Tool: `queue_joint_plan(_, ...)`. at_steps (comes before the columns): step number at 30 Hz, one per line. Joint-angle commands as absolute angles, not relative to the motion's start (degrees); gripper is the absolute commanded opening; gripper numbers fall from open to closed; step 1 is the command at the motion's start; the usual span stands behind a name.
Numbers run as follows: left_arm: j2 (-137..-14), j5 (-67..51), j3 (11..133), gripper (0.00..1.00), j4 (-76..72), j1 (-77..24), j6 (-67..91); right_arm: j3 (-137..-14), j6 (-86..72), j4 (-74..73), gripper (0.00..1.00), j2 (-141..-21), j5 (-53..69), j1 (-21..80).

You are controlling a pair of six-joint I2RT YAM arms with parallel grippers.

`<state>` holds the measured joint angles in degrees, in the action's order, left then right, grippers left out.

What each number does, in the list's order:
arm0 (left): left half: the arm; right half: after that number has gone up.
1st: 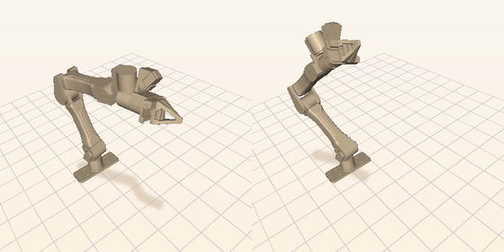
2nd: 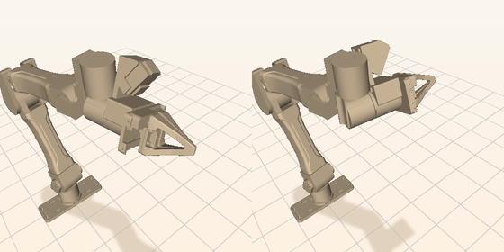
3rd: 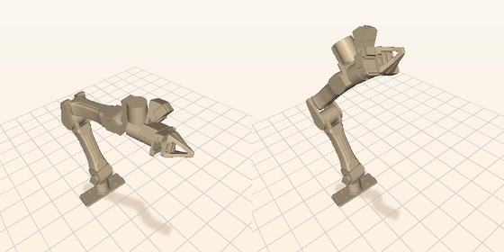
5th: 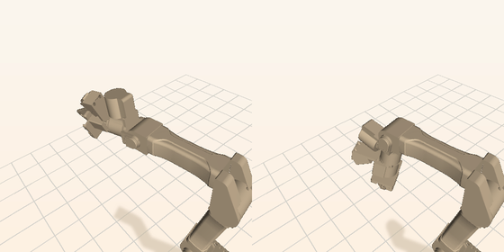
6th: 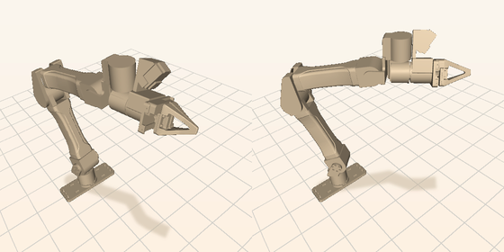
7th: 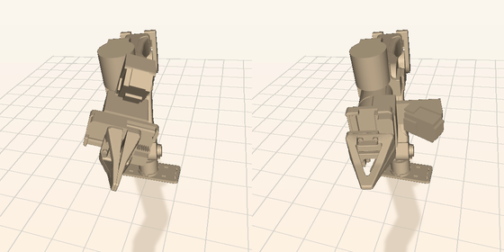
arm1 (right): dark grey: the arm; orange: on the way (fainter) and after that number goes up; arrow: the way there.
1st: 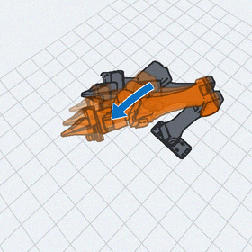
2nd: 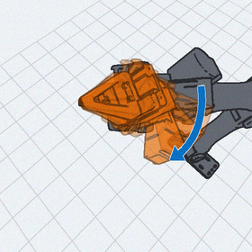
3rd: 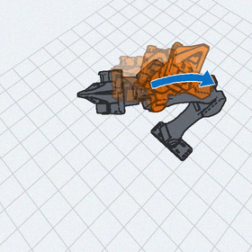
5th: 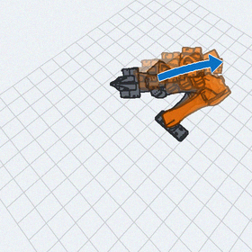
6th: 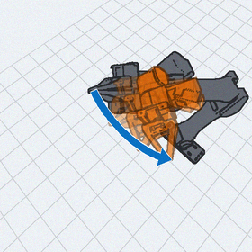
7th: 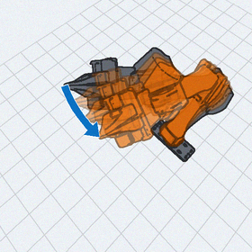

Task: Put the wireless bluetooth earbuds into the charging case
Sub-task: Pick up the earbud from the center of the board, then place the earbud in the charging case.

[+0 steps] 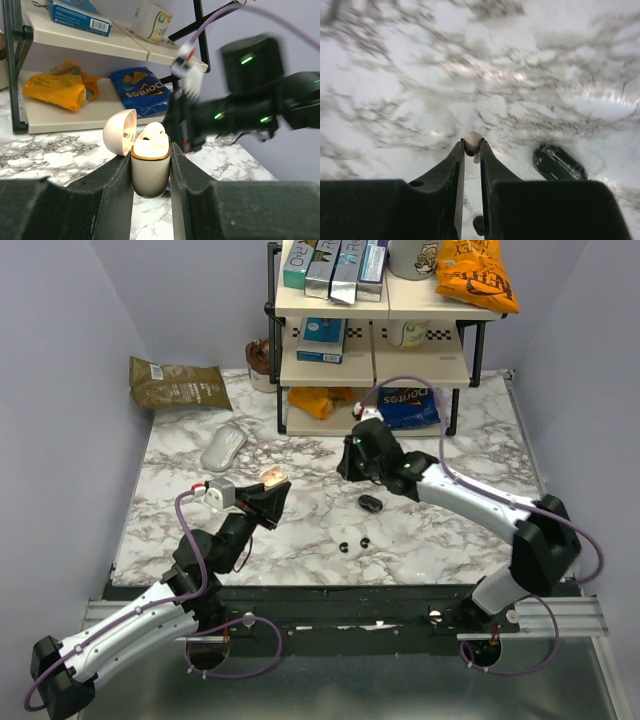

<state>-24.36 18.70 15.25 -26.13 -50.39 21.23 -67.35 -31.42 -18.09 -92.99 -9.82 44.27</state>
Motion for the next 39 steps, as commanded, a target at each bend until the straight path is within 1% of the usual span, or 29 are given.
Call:
queue_joint_plan(1, -26.45, 19.6, 17.14, 0.0, -30.14, -50.71, 18.81, -64.78, -20.67, -6.95, 0.01, -81.4, -8.89, 44.91)
queue_joint_plan(7, -32.16, 17.76, 19.25, 0.0, -36.99, -50.62, 14.07, -62.58, -15.13, -0.44, 0.01, -68.41, -1.77, 45.7)
queue_joint_plan(11, -36.47, 14.16, 19.95, 0.0, -46.63, -50.54, 10.38, -63.02, -13.8, 1.84, 0.01, -63.13, 8.05, 45.97)
queue_joint_plan(13, -39.37, 11.0, 20.13, 0.0, -50.17, -50.54, 8.1, -62.32, -13.97, 3.07, 0.01, -61.36, 11.41, 46.05)
queue_joint_plan(17, -44.64, 5.03, 19.86, 0.0, -61.84, -50.36, 5.81, -58.72, -14.33, 8.51, 0.01, -57.14, 19.05, 46.32)
queue_joint_plan(20, -49.03, -1.48, 21.35, 0.0, -66.42, -50.1, 4.92, -57.13, -12.92, 11.68, 0.01, -54.59, 21.44, 47.19)
queue_joint_plan(24, -54.83, -7.9, 24.42, 0.0, -70.74, -49.57, 4.66, -57.22, -8.01, 11.51, 0.01, -53.88, 21.18, 50.61)
queue_joint_plan(29, -59.41, -13.43, 27.24, 0.0, -75.49, -48.6, 6.32, -55.28, -5.36, 15.9, 0.01, -52.38, 19.43, 53.0)
queue_joint_plan(39, -64.33, -17.67, 31.29, 0.0, -77.78, -48.08, 6.68, -56.16, -4.13, 18.63, 0.01, -54.14, 17.67, 54.23)
